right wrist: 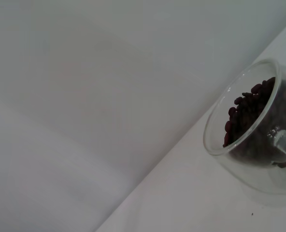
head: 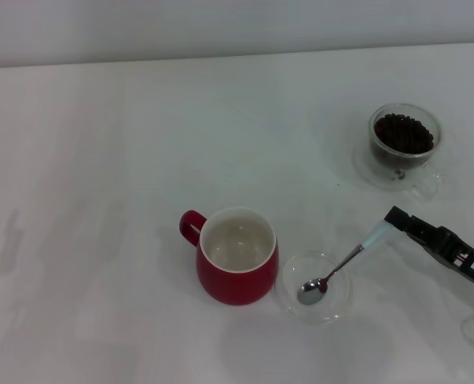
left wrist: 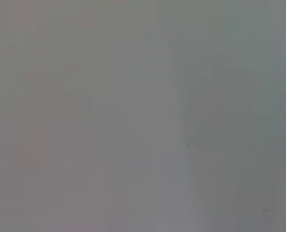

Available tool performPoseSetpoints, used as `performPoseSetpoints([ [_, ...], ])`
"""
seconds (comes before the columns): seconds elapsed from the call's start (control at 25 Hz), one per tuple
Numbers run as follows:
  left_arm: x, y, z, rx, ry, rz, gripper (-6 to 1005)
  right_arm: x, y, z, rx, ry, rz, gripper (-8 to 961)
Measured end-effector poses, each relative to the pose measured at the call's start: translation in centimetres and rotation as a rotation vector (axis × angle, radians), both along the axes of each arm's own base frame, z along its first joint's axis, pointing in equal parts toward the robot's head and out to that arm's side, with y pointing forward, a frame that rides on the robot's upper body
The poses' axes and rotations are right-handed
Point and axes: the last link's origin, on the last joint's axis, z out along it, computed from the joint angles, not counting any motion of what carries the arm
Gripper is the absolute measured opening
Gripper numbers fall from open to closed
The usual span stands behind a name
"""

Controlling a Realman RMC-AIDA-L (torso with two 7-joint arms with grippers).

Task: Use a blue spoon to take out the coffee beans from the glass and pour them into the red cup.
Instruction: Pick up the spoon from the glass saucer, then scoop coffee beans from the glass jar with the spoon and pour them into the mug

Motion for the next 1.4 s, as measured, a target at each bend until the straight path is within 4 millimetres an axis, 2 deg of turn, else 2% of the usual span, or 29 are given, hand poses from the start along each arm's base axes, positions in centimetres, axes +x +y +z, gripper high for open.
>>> performPoseSetpoints([
  [0.4,0.0,0.0,0.0,0.0,0.0,0.003,590,0.0,0.0,0.6,0.027,0.006,0.011,144],
  [0.96,-0.1,0.0,0.0,-0.003,0.002,0.009,591,0.4,0.8,5.0,0.18,0.019,0.053,143],
  [1.4,-0.2,0.2,-0.2,-0.011,0.003,0.017,583,-0.1,4.6,8.6,0.285,-0.058,0.114,143],
])
